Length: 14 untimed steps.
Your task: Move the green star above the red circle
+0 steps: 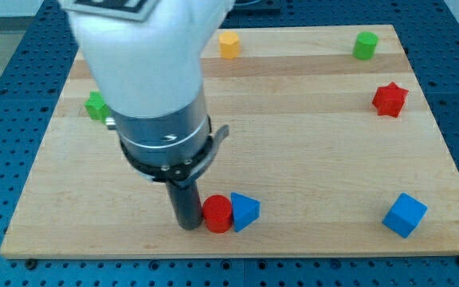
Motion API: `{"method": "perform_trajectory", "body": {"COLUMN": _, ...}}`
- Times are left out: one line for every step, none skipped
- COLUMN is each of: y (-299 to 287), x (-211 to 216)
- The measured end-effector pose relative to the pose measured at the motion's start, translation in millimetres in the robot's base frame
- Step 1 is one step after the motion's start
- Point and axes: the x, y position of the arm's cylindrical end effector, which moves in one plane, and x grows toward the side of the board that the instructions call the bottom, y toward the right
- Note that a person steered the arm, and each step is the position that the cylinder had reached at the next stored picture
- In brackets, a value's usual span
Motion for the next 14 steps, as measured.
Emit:
{"method": "perform_trajectory", "body": {"y": 0, "x": 0}}
{"method": "perform_trajectory", "body": {"y": -14, "x": -24}}
{"method": "perform_trajectory", "body": {"y": -61, "x": -74}}
{"method": "perform_trajectory", "body": {"y": -116, "x": -111}}
{"method": "perform_trajectory", "body": {"y": -169, "x": -134}}
{"method": "perform_trajectory", "body": {"y": -221, "x": -147}}
{"method": "perform_trajectory", "body": {"y": -221, "x": -211}}
{"method": "perform_trajectory", "body": {"y": -190, "x": -244}}
{"method": "perform_trajectory", "body": {"y": -190, "x": -243}}
{"method": "perform_trajectory", "body": {"y": -190, "x": -230}}
{"method": "perform_trajectory", "body": {"y": -179, "x": -202}}
{"method": "perform_trajectory", "body": {"y": -135, "x": -160}}
{"method": "perform_trajectory", "body": {"y": -76, "x": -117}}
{"method": "perform_trajectory", "body": {"y": -26, "x": -81}}
